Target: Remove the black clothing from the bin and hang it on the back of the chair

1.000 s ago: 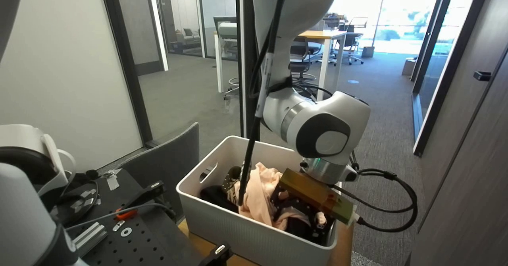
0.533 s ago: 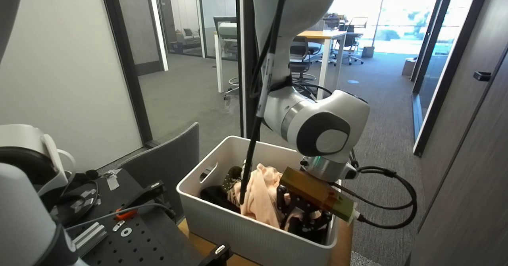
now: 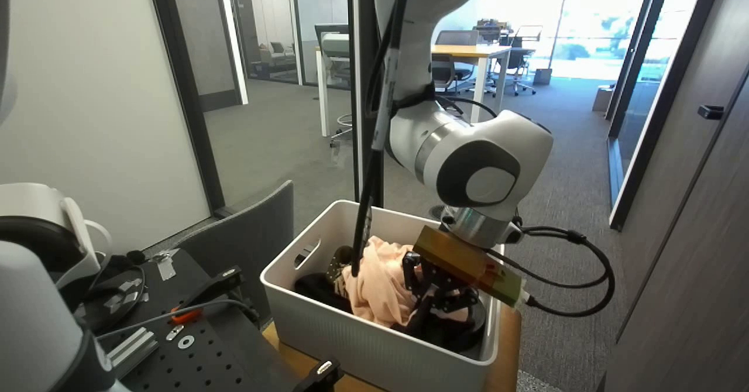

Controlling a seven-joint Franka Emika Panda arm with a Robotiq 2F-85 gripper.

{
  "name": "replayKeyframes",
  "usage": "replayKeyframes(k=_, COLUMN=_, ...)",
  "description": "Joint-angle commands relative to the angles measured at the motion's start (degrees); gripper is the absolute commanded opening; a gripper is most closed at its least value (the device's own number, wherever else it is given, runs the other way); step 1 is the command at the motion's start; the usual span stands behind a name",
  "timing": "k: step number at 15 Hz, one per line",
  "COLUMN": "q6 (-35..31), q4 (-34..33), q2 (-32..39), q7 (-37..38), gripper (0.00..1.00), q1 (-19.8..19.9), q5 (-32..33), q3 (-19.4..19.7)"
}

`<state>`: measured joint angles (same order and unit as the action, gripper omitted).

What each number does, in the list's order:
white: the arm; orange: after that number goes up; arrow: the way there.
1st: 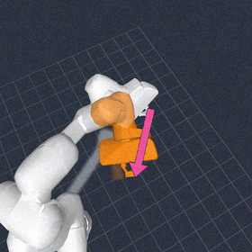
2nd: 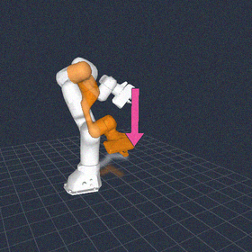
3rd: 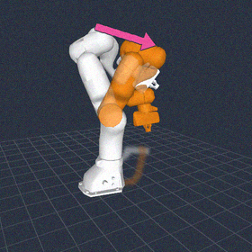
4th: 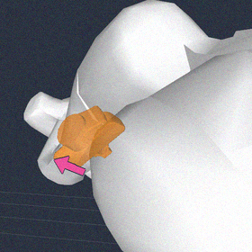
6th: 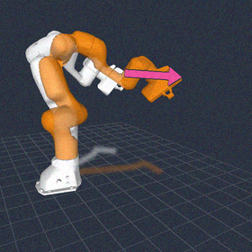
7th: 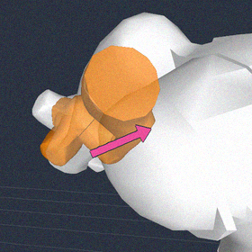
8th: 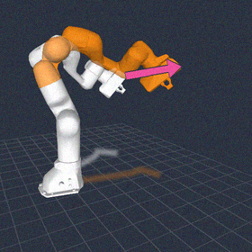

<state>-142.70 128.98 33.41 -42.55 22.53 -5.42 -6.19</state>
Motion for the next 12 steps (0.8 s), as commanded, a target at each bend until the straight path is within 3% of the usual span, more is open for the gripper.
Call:
replayKeyframes(k=1, q6=3.72, q4=5.72, q2=-10.17, q7=-8.29, gripper=0.10, q1=1.67, q5=-4.10, q3=-3.50)
replayKeyframes(k=9, q6=10.67, q4=8.63, q2=-24.38, q7=-17.55, gripper=0.10, q1=-6.22, q5=-7.43, q3=-1.58)
replayKeyframes(k=12, q6=13.89, q4=8.91, q2=-26.64, q7=-18.83, gripper=0.10, q1=-9.98, q5=-3.79, q3=0.33)
